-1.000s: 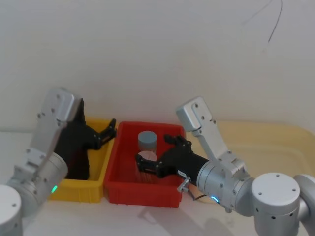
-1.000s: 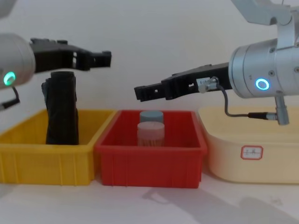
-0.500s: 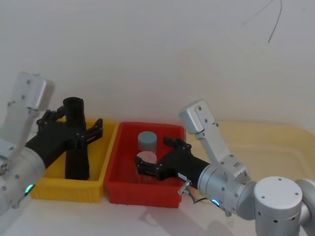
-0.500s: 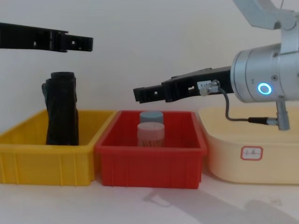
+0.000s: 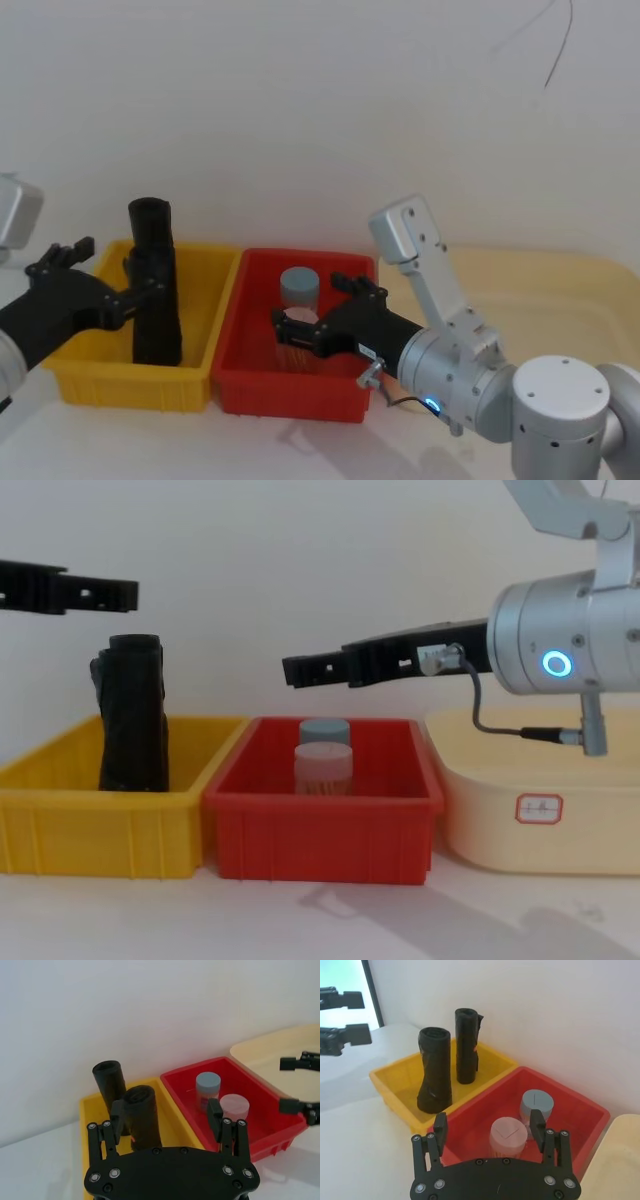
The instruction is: Pick up the garbage bag with the one hand and transfer it to the other hand.
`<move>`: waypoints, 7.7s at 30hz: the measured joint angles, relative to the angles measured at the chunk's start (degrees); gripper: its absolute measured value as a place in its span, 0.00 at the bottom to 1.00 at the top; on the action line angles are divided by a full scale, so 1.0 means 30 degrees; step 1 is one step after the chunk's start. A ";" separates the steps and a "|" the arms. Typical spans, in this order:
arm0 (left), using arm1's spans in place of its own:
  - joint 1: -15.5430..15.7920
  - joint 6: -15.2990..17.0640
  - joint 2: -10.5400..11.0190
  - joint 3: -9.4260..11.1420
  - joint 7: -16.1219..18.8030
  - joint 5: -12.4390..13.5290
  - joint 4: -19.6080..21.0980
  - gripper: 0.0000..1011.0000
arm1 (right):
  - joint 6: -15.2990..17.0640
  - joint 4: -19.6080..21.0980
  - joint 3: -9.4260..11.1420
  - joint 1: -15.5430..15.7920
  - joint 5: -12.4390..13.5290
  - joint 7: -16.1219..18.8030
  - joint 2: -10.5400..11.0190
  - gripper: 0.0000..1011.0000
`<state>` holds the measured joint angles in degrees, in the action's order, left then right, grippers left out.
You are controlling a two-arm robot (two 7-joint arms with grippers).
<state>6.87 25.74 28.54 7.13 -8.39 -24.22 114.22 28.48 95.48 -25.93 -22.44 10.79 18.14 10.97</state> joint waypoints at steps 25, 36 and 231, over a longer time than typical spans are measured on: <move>0.0678 -0.3651 0.1649 0.0046 -0.3235 0.0438 -0.4121 0.99 | 0.0494 -0.1478 -0.0074 -0.0567 0.0614 -0.0522 -0.0872 0.99; 0.1843 -0.4521 0.1160 0.0302 -0.3791 0.0379 -0.6349 0.99 | 0.0681 -0.2135 -0.0127 -0.0911 0.0640 -0.0526 -0.1041 0.99; 0.9533 -0.5142 -0.0827 0.5224 -0.7658 0.0333 -1.5482 0.37 | 0.0626 -0.1612 0.4206 -0.0160 -0.4591 -0.5183 0.0801 0.64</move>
<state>35.47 10.32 26.05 22.80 -31.37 -23.23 67.77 30.36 90.65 -13.31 -22.92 -2.98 2.59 13.37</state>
